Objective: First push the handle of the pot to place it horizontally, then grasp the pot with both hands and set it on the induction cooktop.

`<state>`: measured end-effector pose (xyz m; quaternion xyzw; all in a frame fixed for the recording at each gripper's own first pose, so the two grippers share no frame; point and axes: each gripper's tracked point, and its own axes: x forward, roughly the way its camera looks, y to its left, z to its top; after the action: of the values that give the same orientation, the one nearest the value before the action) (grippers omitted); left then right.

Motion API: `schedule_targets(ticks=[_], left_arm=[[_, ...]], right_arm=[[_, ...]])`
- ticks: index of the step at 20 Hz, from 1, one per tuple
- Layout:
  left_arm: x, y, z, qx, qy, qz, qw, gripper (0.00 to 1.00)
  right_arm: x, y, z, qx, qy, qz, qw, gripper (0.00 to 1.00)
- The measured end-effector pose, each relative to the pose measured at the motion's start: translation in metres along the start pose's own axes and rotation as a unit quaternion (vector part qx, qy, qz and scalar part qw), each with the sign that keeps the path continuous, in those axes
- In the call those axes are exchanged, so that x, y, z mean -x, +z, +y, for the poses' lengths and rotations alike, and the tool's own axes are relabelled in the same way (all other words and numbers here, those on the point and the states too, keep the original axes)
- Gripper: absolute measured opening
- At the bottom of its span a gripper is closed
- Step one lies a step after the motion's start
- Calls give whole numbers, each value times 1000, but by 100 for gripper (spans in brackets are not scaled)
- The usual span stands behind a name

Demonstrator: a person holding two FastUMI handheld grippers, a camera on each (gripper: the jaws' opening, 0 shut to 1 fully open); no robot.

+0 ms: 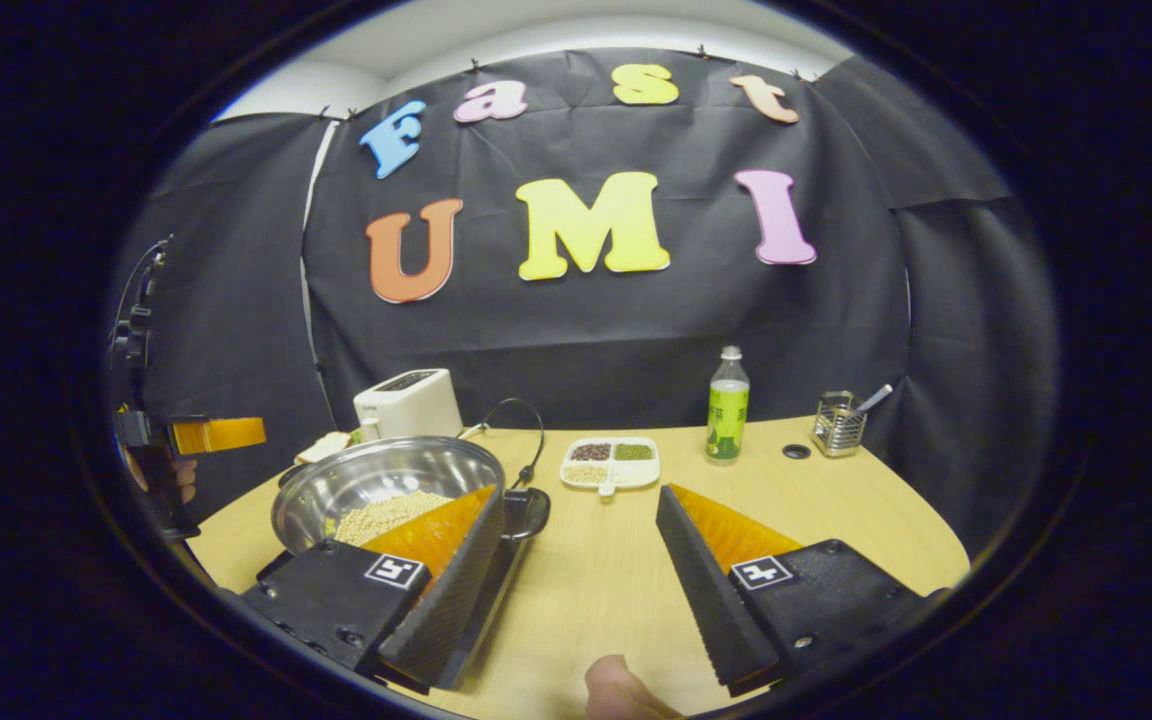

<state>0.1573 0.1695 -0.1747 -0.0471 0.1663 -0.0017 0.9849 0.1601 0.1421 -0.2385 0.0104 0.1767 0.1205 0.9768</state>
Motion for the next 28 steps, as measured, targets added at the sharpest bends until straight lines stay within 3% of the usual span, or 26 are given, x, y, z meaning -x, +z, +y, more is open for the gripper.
schedule_targets(ticks=[5, 16, 22, 23, 24, 25, 28], left_arm=[[29, 27, -38, -18, 2, -35, 999, 96], [109, 72, -131, -61, 0, -126, 990, 95], [147, 60, -167, -54, -13, -137, 989, 94], [152, 56, -173, -49, -20, -133, 990, 85], [156, 53, -181, -53, -32, -128, 990, 85], [161, 53, -185, -64, -39, -127, 989, 94], [172, 68, -185, -73, -28, -138, 987, 96]], right_arm=[[45, 22, -41, -7, -45, -31, 998, 96], [137, 75, -105, -15, -80, -104, 991, 96], [178, 92, -127, -17, -79, -131, 988, 95], [185, 94, -131, -13, -82, -135, 987, 94], [193, 99, -134, -12, -85, -143, 986, 94], [202, 103, -135, -10, -85, -150, 985, 94], [229, 117, -136, -5, -76, -176, 981, 94]])
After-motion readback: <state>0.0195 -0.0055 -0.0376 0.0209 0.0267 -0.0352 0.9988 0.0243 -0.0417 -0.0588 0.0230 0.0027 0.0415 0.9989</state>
